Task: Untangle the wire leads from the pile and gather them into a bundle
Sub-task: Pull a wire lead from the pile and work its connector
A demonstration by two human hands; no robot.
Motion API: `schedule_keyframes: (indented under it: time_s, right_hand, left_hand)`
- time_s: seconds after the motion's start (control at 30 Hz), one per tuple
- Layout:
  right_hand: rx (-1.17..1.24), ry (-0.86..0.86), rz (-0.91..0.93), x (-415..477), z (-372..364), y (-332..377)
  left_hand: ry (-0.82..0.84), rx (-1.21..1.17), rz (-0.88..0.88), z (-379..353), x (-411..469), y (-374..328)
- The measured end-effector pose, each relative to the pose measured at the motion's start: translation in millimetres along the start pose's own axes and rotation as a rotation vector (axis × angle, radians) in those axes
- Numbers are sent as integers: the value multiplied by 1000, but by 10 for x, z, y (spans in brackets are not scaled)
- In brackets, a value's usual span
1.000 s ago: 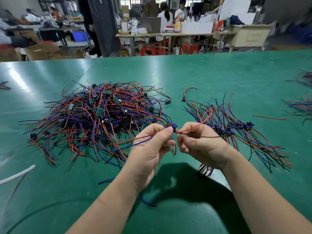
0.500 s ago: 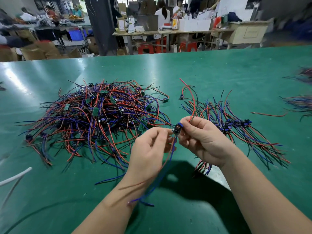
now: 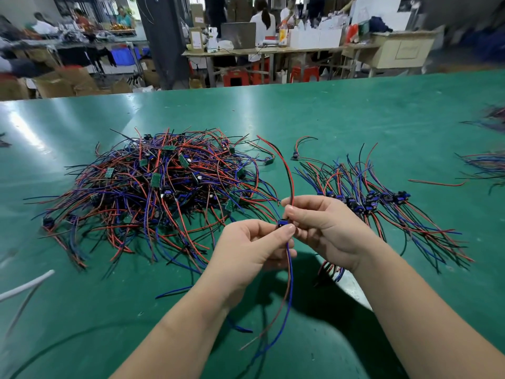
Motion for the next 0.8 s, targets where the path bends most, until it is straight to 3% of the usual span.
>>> schedule_keyframes:
  time_s: [0.1, 0.33, 0.5, 0.6, 0.8]
  right_hand:
    - [40, -44, 4, 8, 43, 27]
    - [145, -356, 6, 9, 446, 183]
    - [-54, -492, 97, -26, 595, 268]
    - [-157, -544, 139, -52, 620, 328]
    - [-72, -545, 155, -91, 618, 385]
  left_hand:
    - [69, 53, 37, -28, -17, 9]
    - [296, 333, 154, -100, -71, 185]
    - [238, 704, 95, -38, -33, 261]
    - [218, 786, 73, -15, -18, 257]
    - [143, 867, 39, 49, 25, 231]
Point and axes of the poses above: each hand's wrist, its own x-axis towards the middle knuckle, its own z-axis out of the back of the hand, y = z × x, the point moved 5 cm from there along x, towards the middle knuckle, and after that the axes turned 2 degrees about y, right-handed, at the moved point
